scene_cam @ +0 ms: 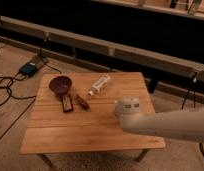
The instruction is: Place the white sponge in the ceramic cup
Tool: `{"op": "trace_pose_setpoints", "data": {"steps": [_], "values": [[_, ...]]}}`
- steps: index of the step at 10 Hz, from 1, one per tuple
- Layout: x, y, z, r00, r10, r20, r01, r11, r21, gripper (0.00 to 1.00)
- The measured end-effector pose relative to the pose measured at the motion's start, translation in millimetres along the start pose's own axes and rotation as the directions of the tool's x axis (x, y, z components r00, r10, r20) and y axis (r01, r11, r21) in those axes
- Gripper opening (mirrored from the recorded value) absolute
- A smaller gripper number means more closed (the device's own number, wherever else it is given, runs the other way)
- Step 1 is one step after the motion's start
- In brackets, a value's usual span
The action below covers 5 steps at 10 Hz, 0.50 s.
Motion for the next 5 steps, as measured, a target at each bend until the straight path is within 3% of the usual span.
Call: {"op": "trace_pose_setpoints", "data": {"steps": [5], "values": [[-1.2, -0.7, -2.2, 1.0, -0.002, 0.004, 0.002, 1.0, 0.005, 0.6]]}}
